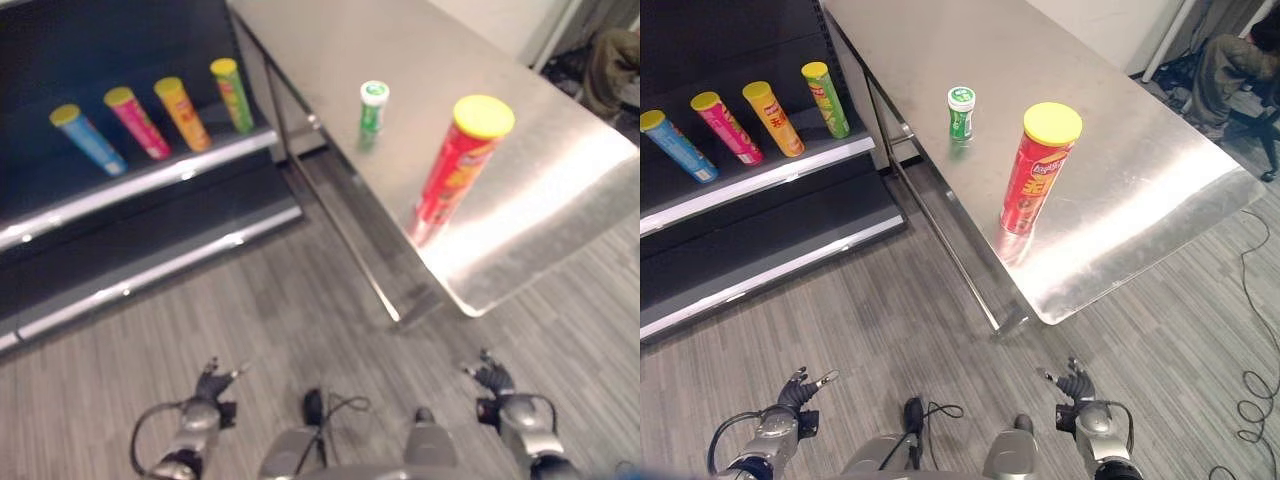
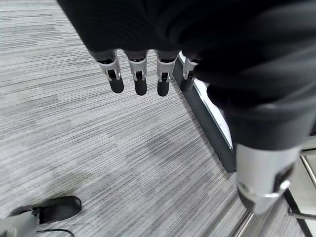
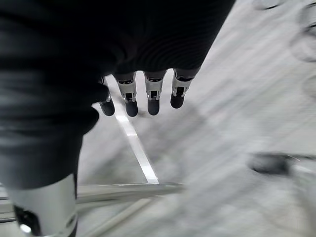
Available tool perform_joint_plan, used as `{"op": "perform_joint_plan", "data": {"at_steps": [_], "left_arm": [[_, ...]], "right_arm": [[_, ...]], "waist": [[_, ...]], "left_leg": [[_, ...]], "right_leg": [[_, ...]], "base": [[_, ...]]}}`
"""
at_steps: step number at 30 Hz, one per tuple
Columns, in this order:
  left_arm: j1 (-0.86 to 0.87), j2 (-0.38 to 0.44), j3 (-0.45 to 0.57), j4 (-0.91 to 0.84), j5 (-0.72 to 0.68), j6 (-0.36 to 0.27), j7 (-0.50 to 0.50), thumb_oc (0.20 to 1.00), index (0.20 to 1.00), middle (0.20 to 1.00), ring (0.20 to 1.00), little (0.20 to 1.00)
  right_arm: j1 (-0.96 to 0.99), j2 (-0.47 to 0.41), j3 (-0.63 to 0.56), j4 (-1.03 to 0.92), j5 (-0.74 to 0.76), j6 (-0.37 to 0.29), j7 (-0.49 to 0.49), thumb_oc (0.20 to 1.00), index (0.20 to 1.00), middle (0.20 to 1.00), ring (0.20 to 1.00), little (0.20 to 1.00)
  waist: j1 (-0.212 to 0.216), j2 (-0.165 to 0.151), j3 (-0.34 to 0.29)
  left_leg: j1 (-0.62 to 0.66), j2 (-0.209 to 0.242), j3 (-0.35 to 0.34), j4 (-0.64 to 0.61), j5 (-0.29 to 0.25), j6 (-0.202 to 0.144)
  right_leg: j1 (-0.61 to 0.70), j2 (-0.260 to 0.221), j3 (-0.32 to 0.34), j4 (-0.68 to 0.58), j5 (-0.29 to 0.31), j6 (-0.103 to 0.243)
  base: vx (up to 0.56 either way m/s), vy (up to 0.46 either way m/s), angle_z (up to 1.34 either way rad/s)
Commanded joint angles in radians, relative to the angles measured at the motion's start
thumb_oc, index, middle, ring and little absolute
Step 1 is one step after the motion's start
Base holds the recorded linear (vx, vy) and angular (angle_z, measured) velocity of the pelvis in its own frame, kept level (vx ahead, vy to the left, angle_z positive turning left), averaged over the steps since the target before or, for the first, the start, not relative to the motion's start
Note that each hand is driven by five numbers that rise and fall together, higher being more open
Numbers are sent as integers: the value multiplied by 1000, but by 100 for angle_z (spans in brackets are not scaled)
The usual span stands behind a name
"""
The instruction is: Put the goods on the table back onto the shelves and tidy them up.
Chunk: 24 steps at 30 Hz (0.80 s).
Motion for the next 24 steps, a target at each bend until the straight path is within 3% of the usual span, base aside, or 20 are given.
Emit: {"op": "perform_joint_plan", "data": {"at_steps": [1, 7, 11, 14, 20, 24], "left_arm": [[9, -30, 45, -31, 41, -30, 17, 1000, 1000, 1000, 1000, 1000], [21, -72, 41, -51, 69, -37, 17, 1000, 1000, 1000, 1000, 1000], [27, -79, 29, -72, 70, -39, 7, 1000, 1000, 1000, 1000, 1000], [36, -82, 23, -80, 79, -35, -6, 1000, 1000, 1000, 1000, 1000], [60, -76, 2, -70, 87, -23, -4, 1000, 1000, 1000, 1000, 1000], [88, -65, 2, -69, 69, -21, -1, 1000, 1000, 1000, 1000, 1000]], "right_arm": [[51, -118, -92, -178, -86, -56, -66, 1000, 1000, 1000, 1000, 1000], [97, -188, -257, -522, -147, -110, -82, 1000, 1000, 1000, 1000, 1000], [70, -205, -289, -632, -106, -151, -68, 1000, 1000, 1000, 1000, 1000], [20, -234, -269, -710, -98, -165, -38, 1000, 1000, 1000, 1000, 1000], [-229, -364, -127, -654, -142, -129, -73, 1000, 1000, 1000, 1000, 1000], [-367, -409, -39, -630, -56, -126, -53, 1000, 1000, 1000, 1000, 1000]], "waist": [[-32, -14, 2], [-57, -11, -22], [-56, -8, -33], [-43, -8, -44], [10, -7, -64], [37, -5, -68]], "left_leg": [[-43, 71, 1, 196, -189, -73], [-24, 103, 6, 204, -196, -86], [-16, 110, 4, 199, -196, -93], [-11, 114, 2, 199, -199, -97], [7, 114, -7, 186, -198, -107], [13, 109, -14, 175, -192, -112]], "right_leg": [[30, 32, -4, -36, 16, -24], [77, 34, -29, -88, 9, -33], [93, 33, -35, -98, 7, -35], [109, 29, -43, -107, 2, -37], [146, 21, -65, -119, -3, -41], [159, 14, -82, -123, -5, -40]], "base": [[62, -30, 25], [61, -27, -11], [24, -5, -1], [11, -9, 2], [27, -24, 10], [13, -22, 16]]}}
